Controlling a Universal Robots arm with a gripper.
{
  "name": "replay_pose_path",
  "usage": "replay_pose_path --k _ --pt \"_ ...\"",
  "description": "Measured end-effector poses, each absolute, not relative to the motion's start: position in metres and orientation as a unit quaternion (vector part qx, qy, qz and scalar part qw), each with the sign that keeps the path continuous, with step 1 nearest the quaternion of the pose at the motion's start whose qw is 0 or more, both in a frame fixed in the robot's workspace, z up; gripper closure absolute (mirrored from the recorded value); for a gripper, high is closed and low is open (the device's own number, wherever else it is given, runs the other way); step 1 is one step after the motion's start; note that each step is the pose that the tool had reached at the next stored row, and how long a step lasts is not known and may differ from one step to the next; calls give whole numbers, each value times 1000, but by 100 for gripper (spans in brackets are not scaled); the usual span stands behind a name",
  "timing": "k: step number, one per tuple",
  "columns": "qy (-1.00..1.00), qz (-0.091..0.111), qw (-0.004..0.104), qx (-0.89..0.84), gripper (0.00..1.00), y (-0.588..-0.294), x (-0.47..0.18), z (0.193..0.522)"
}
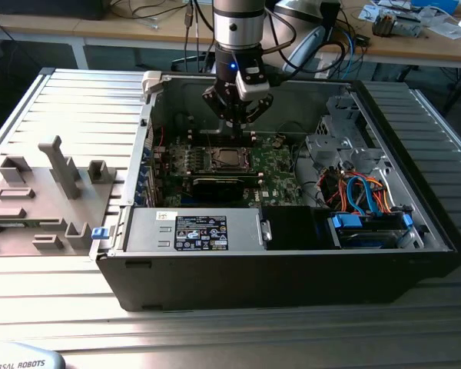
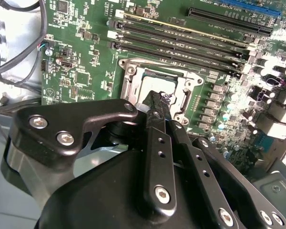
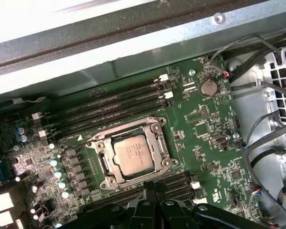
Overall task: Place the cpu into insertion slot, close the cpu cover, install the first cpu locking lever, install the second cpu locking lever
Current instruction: 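Install the first cpu locking lever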
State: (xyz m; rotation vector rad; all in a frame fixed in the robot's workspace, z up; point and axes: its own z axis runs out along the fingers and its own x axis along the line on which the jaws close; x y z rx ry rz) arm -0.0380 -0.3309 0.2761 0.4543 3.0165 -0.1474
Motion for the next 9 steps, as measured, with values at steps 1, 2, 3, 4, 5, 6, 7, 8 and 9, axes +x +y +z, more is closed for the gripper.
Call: replay_pose_path --k 1,2,3,4,5,6,7,8,9 --pt "987 -48 44 147 89 -331 -38 276" --pt "987 -48 44 146 89 -331 -38 276" --pt "987 -48 44 144 89 -331 -38 276" --pt "988 -48 44 143 89 -331 -38 276" --pt "988 -48 44 141 89 -331 -38 276" --pt "988 -48 44 138 89 -331 -38 276" --pt "988 -48 44 136 89 -331 -38 276" --pt "989 -48 44 135 89 -331 -38 276" --pt "989 -48 45 133 89 -331 -38 276"
